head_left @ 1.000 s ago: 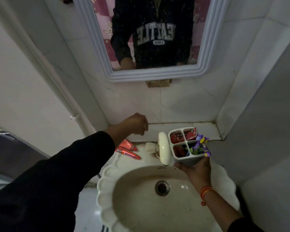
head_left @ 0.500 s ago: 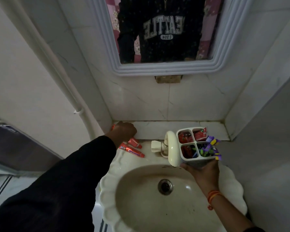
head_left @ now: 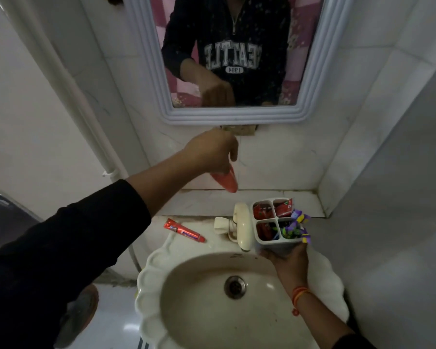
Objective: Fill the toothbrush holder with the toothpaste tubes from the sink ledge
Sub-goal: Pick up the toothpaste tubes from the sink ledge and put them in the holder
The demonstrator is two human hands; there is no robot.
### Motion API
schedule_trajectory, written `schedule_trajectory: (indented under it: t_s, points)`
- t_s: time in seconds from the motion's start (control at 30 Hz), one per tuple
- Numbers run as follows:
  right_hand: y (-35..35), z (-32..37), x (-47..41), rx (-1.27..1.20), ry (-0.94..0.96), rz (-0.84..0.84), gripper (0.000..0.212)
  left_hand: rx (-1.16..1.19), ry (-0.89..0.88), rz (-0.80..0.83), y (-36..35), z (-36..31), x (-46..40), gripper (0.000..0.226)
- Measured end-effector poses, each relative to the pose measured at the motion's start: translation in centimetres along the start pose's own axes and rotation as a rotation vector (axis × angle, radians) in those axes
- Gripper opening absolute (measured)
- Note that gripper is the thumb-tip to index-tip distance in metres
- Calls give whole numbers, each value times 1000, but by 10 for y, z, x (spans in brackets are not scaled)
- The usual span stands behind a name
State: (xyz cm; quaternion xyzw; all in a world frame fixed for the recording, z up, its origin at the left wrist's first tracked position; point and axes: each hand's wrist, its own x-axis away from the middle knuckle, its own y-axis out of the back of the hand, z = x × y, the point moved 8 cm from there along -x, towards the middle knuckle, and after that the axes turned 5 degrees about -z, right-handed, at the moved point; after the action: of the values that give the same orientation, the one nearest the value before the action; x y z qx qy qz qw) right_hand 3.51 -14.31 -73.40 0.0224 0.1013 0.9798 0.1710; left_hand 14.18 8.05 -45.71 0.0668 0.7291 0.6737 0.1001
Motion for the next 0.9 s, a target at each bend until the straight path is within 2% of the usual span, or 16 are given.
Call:
schedule_trajectory:
  t_s: [0.1, 0.2, 0.57, 0.67, 0.73, 0.8, 0.9]
  points:
    - [1, -2, 0, 24, 7, 3, 122, 140, -15, -47, 22, -34, -3, 29]
    - [2, -2, 0, 28, 7, -1, 114, 131, -72, 12, 15, -68, -2, 24]
    - [9, 9, 1, 0, -17, -18, 109, -7, -248, 255, -87, -128, 15, 26]
    - [9, 10, 2, -5, -32, -9, 108, -20, -263, 331, -101, -130, 20, 40]
    - [9, 11, 3, -18, -42, -5, 106, 47, -235, 370, -101, -124, 20, 42]
    - [9, 11, 3, -23, -47, -1, 105, 239, -114, 393, -96, -103, 14, 33]
    - [9, 11, 1, -37, -47, -3, 107, 456, 15, 291, -84, -60, 6, 22]
